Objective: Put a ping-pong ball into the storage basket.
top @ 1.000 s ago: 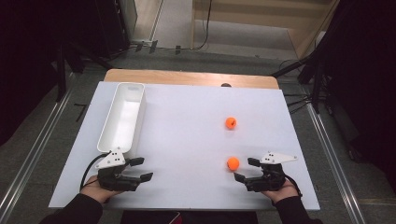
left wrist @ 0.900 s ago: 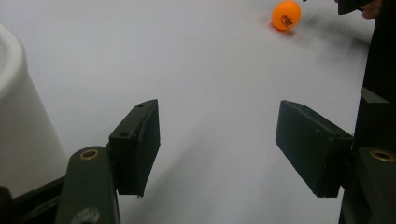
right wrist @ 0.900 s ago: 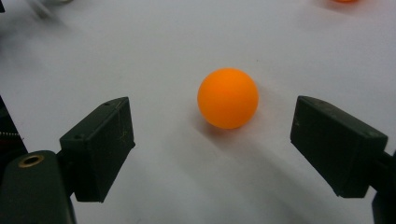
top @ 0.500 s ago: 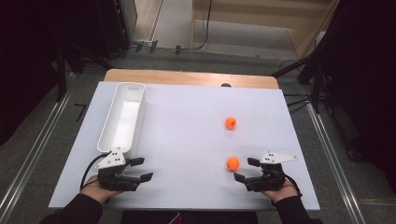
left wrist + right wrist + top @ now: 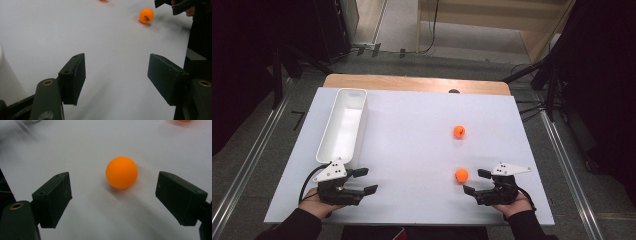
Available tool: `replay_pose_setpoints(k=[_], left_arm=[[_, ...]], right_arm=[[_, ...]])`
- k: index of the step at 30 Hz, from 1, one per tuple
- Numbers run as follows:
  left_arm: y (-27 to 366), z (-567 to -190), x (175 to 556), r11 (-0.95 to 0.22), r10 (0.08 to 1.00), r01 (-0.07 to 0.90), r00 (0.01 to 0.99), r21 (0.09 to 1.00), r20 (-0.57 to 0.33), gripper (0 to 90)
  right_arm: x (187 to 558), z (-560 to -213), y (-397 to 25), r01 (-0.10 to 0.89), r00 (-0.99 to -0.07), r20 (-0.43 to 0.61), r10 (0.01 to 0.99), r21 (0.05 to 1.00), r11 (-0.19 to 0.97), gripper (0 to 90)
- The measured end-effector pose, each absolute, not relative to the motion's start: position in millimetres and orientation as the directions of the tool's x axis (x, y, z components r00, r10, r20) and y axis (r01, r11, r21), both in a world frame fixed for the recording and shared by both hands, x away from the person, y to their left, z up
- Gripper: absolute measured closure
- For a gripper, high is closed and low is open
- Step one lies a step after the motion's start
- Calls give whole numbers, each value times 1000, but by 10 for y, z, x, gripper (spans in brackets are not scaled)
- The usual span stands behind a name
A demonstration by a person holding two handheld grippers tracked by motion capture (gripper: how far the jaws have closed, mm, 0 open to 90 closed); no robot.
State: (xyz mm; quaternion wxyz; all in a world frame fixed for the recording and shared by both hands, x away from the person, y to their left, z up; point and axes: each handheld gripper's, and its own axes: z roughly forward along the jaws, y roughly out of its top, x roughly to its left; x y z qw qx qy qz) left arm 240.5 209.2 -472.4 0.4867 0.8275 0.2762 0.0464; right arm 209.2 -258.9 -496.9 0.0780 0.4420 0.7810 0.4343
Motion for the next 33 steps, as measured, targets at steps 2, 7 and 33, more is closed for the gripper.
replay_pose_setpoints(k=[2,7,33], left_arm=[[2067,-4704,2402,-375,501,408,845,832,-189,311],[1992,-4639,2385,-355,503,395,845,847,-183,311],[1572,-4469,2569,-336,499,414,840,846,-213,311]], right_arm=[[2092,-4968,-2587,623,-597,263,758,747,231,120],[2093,-4973,-2593,623,-599,260,758,746,236,120],[2111,-4996,-2596,640,-586,267,765,732,235,120]])
